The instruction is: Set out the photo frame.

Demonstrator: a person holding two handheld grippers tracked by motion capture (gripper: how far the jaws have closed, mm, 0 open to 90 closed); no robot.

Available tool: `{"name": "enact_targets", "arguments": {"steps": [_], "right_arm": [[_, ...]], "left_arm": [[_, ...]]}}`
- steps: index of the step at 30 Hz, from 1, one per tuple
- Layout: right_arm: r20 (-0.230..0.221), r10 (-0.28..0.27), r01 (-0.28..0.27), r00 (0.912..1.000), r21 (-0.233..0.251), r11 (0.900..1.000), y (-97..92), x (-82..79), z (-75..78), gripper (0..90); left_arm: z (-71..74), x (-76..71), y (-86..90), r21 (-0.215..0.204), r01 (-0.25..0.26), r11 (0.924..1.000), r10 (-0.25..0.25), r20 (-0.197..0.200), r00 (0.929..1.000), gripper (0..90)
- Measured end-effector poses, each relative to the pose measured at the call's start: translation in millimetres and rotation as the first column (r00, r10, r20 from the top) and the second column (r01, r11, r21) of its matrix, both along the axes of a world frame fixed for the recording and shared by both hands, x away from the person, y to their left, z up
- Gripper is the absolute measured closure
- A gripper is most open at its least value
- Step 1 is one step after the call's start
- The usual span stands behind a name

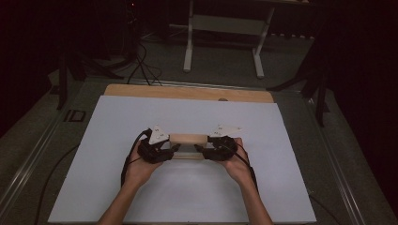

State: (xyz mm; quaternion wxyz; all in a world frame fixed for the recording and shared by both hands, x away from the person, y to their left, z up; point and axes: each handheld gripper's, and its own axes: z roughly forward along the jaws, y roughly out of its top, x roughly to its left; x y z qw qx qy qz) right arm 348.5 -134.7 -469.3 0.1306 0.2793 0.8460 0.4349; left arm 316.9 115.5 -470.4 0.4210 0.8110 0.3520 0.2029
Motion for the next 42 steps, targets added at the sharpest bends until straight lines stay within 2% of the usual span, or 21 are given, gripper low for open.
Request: {"name": "enact_targets", "arguments": {"steps": [5,9,17,21,30,42], "right_arm": [[-0.012,-0.012,0.012,0.9999,-0.001,0.9999,1.7,2.8,-3.1,47.0],[-0.025,-0.027,0.027,0.9993,0.018,0.9995,1.2,4.5,-4.3,46.6],[-0.038,-0.048,0.050,0.9981,0.037,0.9981,-3.3,5.5,-3.4,46.4],[-0.038,-0.048,0.049,0.9981,0.031,0.9983,-5.3,5.8,-2.8,46.4],[-0.042,-0.072,0.074,0.9965,0.050,0.9960,-5.0,9.3,-5.4,46.8],[-0.050,-0.105,0.107,0.9933,0.047,0.9931,-3.2,13.4,-8.2,47.0]], "left_arm": [[-4.4,4.1,0.9,-0.022,-0.002,0.9998,0.002,-0.023,0.9997,51.5],[-5.3,5.4,1.1,-0.042,-0.016,0.9990,0.015,-0.029,0.9995,51.4],[-8.1,10.2,2.6,-0.068,-0.014,0.9976,0.012,-0.025,0.9996,51.4],[-9.9,13.7,4.1,-0.089,-0.010,0.9959,0.008,-0.027,0.9996,51.5],[-10.2,18.2,2.8,-0.069,-0.014,0.9975,0.012,-0.024,0.9996,50.9],[-13.3,26.6,0.7,-0.083,-0.027,0.9962,0.024,-0.032,0.9992,49.2]]}}
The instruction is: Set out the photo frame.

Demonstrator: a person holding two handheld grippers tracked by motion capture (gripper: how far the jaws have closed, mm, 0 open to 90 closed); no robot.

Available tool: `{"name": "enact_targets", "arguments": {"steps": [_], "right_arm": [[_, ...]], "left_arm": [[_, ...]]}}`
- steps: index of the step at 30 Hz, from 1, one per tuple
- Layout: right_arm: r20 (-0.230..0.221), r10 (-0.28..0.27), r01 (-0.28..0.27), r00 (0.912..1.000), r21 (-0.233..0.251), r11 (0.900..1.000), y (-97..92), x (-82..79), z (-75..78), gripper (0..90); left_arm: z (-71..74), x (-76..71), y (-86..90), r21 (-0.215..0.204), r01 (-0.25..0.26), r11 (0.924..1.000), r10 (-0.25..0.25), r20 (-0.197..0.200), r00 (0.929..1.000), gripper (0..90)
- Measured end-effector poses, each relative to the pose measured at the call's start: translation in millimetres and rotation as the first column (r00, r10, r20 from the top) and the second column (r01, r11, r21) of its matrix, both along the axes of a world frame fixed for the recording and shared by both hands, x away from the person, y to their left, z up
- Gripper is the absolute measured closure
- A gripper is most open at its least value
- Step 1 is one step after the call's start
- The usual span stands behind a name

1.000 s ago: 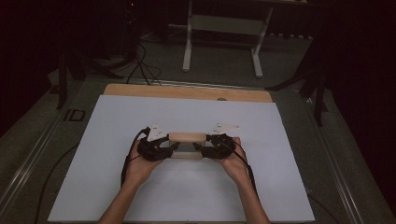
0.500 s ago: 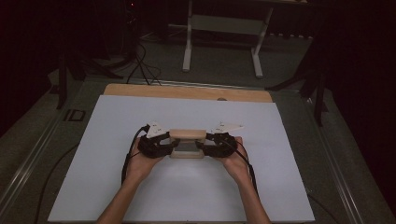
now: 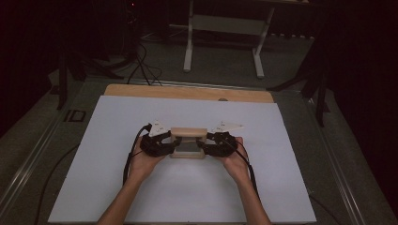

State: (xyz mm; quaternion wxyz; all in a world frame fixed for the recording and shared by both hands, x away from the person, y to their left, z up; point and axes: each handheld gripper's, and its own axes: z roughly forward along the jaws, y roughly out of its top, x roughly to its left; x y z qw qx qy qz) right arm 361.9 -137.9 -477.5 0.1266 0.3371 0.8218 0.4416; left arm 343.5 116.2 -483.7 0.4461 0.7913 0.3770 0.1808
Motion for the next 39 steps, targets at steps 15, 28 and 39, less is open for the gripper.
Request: {"name": "enact_targets", "arguments": {"steps": [15,28,39], "right_arm": [[-0.007,-0.041,0.041,0.9991,-0.008,0.9991,0.8,6.4,-1.4,51.3],[-0.038,-0.044,0.044,0.9983,0.001,0.9990,0.7,10.7,-7.3,48.6],[-0.029,-0.049,0.049,0.9984,-0.007,0.9988,-1.5,3.3,-6.5,46.6]], "left_arm": [[-4.0,5.4,-2.3,0.004,-0.024,0.9997,0.024,-0.022,0.9995,48.6],[-5.9,6.7,-3.7,0.016,-0.035,0.9992,0.036,-0.046,0.9983,48.2],[-5.5,10.3,-4.6,0.017,0.010,0.9998,-0.009,-0.042,0.9991,48.4]]}}
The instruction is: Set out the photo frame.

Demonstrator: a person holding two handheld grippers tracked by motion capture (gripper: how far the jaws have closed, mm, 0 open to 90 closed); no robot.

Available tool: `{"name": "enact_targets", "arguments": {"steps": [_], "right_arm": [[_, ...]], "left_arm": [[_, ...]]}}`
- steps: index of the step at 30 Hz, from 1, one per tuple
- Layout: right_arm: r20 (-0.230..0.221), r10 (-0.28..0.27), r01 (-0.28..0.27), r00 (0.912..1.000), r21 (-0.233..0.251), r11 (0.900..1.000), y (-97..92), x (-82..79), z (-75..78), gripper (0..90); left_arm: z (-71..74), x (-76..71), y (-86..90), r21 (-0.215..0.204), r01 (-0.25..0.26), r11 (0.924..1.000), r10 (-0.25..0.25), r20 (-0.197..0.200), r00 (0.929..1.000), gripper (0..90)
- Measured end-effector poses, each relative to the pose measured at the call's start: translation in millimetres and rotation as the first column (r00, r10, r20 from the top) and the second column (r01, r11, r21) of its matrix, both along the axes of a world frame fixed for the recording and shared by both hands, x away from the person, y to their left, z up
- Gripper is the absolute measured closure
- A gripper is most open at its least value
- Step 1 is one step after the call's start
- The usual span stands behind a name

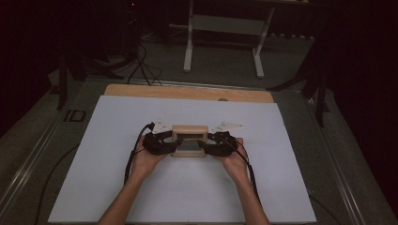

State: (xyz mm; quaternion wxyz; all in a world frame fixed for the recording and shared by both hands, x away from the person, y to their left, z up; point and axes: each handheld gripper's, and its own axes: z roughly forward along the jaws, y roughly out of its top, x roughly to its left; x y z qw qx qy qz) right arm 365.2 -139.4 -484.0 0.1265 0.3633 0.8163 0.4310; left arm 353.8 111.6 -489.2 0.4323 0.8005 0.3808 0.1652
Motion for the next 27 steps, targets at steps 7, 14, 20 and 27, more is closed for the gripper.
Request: {"name": "enact_targets", "arguments": {"steps": [7,14,20,27], "right_arm": [[-0.005,-0.001,0.001,1.0000,-0.001,1.0000,-2.0,0.1,-0.1,45.3],[-0.019,0.005,-0.005,0.9998,0.000,1.0000,-1.8,1.1,-2.5,41.5],[-0.028,0.011,-0.011,0.9996,0.005,0.9999,-1.6,2.0,-4.7,38.4],[-0.028,-0.007,0.007,0.9996,0.011,0.9999,-5.1,2.3,-5.5,34.9]], "left_arm": [[-1.8,5.1,1.6,-0.026,0.022,0.9994,-0.022,-0.012,0.9997,48.5],[-3.7,7.6,1.5,-0.029,0.021,0.9994,-0.022,-0.031,0.9993,47.8],[-5.3,8.2,1.0,-0.024,0.012,0.9996,-0.013,-0.050,0.9987,44.6],[-3.3,6.7,5.9,-0.028,-0.010,0.9996,0.009,-0.050,0.9987,41.6]]}}
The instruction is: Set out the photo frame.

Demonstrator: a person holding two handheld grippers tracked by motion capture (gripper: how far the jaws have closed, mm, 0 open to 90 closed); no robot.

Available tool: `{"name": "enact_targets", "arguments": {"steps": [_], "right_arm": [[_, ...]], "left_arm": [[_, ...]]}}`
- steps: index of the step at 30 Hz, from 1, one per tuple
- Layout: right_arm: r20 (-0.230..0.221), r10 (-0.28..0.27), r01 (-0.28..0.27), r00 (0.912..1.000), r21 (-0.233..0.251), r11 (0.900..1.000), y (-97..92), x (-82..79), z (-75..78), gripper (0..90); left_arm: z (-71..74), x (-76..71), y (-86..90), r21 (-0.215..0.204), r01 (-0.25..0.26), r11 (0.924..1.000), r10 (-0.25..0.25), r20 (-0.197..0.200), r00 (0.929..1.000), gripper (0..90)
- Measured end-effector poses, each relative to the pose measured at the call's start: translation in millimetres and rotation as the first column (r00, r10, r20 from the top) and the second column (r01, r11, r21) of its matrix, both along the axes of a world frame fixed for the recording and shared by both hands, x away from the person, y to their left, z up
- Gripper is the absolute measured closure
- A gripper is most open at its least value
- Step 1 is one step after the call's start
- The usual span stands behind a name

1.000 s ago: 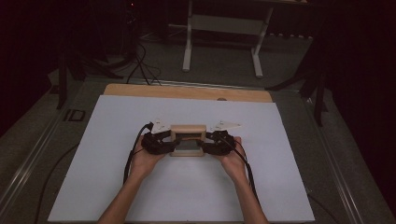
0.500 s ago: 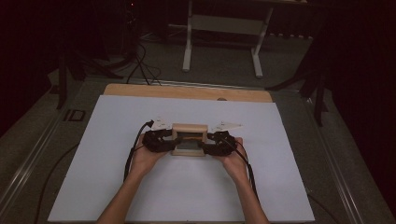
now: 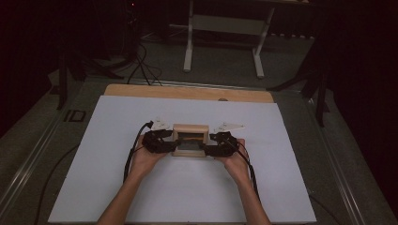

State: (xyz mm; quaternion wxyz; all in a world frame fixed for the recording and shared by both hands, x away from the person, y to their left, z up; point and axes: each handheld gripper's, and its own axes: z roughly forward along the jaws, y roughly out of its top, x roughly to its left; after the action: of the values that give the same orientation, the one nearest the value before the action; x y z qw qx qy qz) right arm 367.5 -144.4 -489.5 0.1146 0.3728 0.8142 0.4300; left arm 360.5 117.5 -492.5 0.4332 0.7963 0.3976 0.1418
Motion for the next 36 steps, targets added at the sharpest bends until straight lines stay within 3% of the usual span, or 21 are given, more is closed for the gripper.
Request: {"name": "enact_targets", "arguments": {"steps": [12,22,36], "right_arm": [[0.013,-0.004,0.004,0.9999,0.005,1.0000,-7.4,-5.9,5.8,33.9],[0.028,0.015,-0.014,0.9995,-0.018,0.9997,-15.8,-15.0,12.7,32.4],[0.054,0.002,0.000,0.9985,-0.043,0.9991,-40.7,-29.0,16.7,32.4]], "left_arm": [[11.3,-15.7,15.8,-0.006,-0.029,0.9996,0.029,0.035,0.9990,43.5],[15.5,-28.0,26.7,0.013,-0.039,0.9992,0.038,0.025,0.9990,44.3],[17.9,-46.9,37.2,0.035,-0.030,0.9989,0.028,0.044,0.9986,45.8]]}}
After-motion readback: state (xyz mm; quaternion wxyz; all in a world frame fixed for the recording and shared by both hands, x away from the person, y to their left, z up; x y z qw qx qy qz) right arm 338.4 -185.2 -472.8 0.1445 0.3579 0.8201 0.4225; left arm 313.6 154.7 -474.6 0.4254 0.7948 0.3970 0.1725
